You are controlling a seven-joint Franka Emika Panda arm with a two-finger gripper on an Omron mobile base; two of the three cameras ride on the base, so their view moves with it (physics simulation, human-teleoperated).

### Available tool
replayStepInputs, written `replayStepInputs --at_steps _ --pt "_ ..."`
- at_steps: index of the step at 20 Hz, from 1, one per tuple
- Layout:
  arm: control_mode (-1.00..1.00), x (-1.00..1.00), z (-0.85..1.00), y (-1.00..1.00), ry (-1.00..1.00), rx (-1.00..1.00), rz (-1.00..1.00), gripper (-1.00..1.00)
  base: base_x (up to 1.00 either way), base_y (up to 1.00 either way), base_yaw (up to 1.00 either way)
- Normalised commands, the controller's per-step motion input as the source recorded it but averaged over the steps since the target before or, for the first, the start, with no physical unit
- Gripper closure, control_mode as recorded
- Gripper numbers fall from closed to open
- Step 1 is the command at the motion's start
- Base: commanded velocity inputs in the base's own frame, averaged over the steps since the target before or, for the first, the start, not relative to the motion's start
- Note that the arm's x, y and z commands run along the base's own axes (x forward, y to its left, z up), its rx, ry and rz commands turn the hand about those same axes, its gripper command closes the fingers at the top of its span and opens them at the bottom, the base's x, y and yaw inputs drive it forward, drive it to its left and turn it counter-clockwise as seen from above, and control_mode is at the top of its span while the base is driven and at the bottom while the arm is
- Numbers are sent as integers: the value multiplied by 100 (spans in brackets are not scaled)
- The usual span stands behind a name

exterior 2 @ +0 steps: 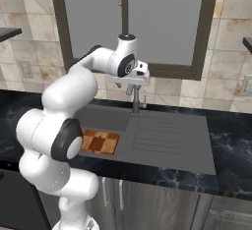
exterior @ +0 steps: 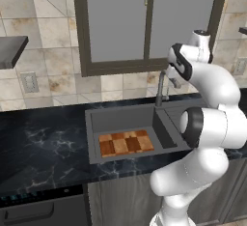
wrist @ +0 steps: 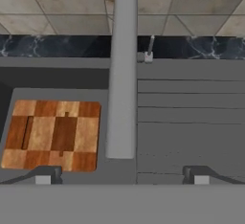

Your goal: Turn on the sink faucet with hot water and rinse the cutting board for ten seconds, then turn off the faucet. Push the cutting board to reach the water if necessary.

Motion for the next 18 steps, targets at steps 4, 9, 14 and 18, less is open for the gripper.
replayStepInputs --at_steps 4,9,14,18 --pt "-100 34 -9 -9 0 0 0 -100 0 0 0" --pt "-100 19 -11 -1 0 0 0 -100 0 0 0" --pt "-100 8 -12 0 2 0 0 -100 0 0 0" --pt "-100 0 -12 0 5 0 0 -100 0 0 0"
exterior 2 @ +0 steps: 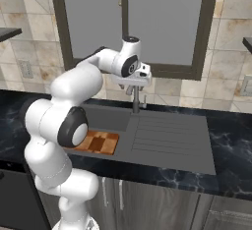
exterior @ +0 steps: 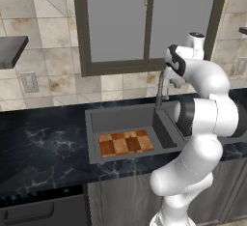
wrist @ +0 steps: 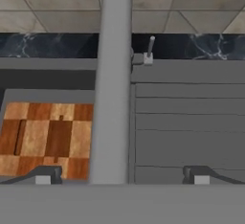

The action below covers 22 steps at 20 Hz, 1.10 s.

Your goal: Turn on the sink faucet with hot water and rinse the cutting board for ten seconds, then turn off the faucet. Push the cutting board to reach the water if necessary.

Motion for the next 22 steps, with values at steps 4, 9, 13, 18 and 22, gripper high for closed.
replayStepInputs --at_steps 4,9,13,18,22 --pt "-100 0 -18 2 4 0 0 -100 0 0 0" --pt "-100 0 -20 14 4 0 0 -100 0 0 0" --pt "-100 0 -16 23 3 0 0 -100 0 0 0" --pt "-100 0 -19 31 4 0 0 -100 0 0 0" --pt "-100 0 -22 36 5 0 0 -100 0 0 0"
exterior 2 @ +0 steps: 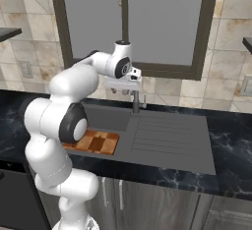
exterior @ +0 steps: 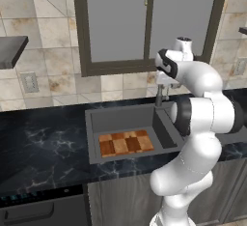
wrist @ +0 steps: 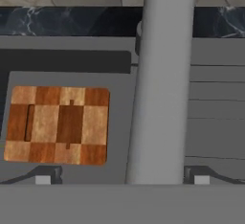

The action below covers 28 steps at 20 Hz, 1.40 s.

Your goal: Turn on the sink faucet with hot water and rinse the cutting board for ten seconds, then turn off the faucet. Push the cutting board to reach the water if necessary.

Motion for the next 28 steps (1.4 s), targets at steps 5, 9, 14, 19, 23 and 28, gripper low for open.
replayStepInputs --at_steps 5,9,14,19,23,28 --pt "-100 0 -23 40 6 -1 0 -100 0 0 0" --pt "-100 0 -23 42 7 -1 0 -100 0 0 0" --pt "-100 5 -27 48 6 -3 0 -100 0 0 0" --pt "-100 12 -31 49 4 -3 0 -100 0 0 0" --pt "-100 14 -31 44 3 -3 0 -100 0 0 0" --pt "-100 30 -32 46 1 -4 0 -100 0 0 0"
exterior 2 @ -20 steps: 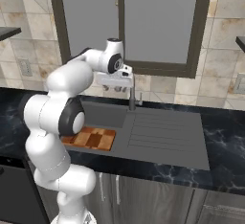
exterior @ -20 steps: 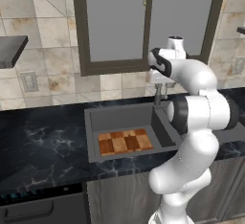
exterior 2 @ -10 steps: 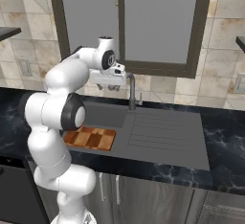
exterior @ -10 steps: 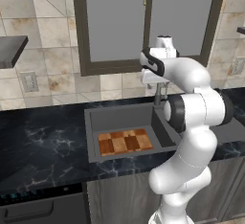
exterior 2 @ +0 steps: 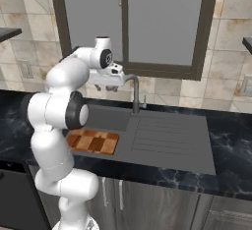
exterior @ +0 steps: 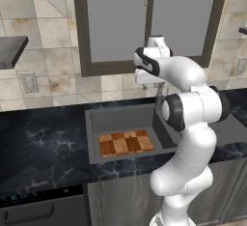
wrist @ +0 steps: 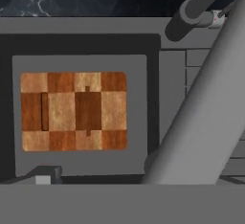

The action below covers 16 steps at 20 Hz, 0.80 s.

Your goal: Turn on the sink faucet with hot water and rinse the cutting board for ten seconds, then turn off the faucet. Push the cutting board to reach the water if necessary.

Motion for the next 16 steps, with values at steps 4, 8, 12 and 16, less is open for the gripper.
replayStepInputs --at_steps 4,8,12,16 --pt "-100 38 -31 45 0 -2 0 -100 0 0 0" --pt "-100 37 -31 42 0 -1 0 -100 0 0 0" --pt "-100 35 -31 43 0 -1 0 -100 0 0 0" --pt "-100 32 -30 39 0 0 0 -100 0 0 0"
